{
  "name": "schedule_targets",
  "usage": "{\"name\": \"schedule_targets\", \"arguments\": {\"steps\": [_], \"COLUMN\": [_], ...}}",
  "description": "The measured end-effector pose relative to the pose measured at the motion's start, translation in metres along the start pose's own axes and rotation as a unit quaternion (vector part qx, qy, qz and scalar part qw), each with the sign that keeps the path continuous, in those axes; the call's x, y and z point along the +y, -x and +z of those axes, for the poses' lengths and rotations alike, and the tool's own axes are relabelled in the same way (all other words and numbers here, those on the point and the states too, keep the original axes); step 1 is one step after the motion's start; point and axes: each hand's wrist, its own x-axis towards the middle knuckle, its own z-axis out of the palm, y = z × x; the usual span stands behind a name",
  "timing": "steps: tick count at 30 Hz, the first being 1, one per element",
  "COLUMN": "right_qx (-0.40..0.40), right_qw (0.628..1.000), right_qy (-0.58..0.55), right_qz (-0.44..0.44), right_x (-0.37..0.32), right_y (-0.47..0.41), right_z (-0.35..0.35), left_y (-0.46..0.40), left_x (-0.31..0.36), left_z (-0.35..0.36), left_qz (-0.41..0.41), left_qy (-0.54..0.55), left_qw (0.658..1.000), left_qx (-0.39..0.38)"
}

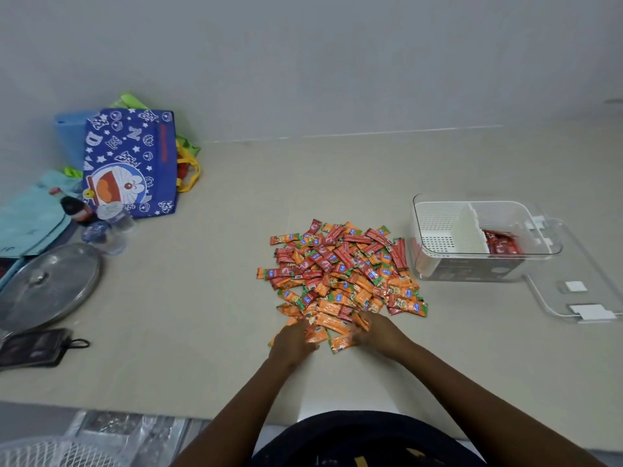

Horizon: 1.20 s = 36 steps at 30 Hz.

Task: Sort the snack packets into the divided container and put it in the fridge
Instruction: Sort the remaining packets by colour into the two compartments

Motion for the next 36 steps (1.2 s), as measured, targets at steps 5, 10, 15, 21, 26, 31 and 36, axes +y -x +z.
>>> {"name": "schedule_targets", "arguments": {"steps": [5, 10, 15, 21, 26, 31, 36], "right_qx": [-0.041, -0.061, -0.086, -0.004, 0.014, -0.018, -0.029], "right_qw": [0.984, 0.971, 0.992, 0.996, 0.984, 0.974, 0.992], "right_qy": [0.168, 0.233, 0.092, 0.084, 0.177, 0.224, 0.124], "right_qz": [-0.04, -0.008, -0.019, -0.003, -0.005, 0.013, -0.02], "right_x": [0.003, -0.002, -0.012, -0.027, -0.026, -0.017, -0.013], "right_y": [-0.006, -0.01, -0.006, -0.018, -0.027, -0.025, -0.019], "right_z": [0.018, 0.021, 0.018, 0.022, 0.033, 0.038, 0.027], "left_y": [-0.004, -0.003, 0.0, 0.009, 0.006, -0.007, -0.021], "left_x": [-0.01, -0.018, -0.03, -0.035, -0.025, -0.02, -0.023], "left_z": [-0.004, -0.022, -0.017, -0.01, -0.022, -0.037, -0.049], "left_qz": [0.024, -0.058, -0.1, -0.081, -0.061, -0.062, -0.049], "left_qy": [0.069, 0.172, 0.122, 0.11, 0.1, 0.195, 0.154], "left_qw": [0.996, 0.979, 0.985, 0.987, 0.988, 0.973, 0.981], "left_qx": [0.058, 0.097, 0.07, 0.084, 0.098, 0.104, 0.104]}}
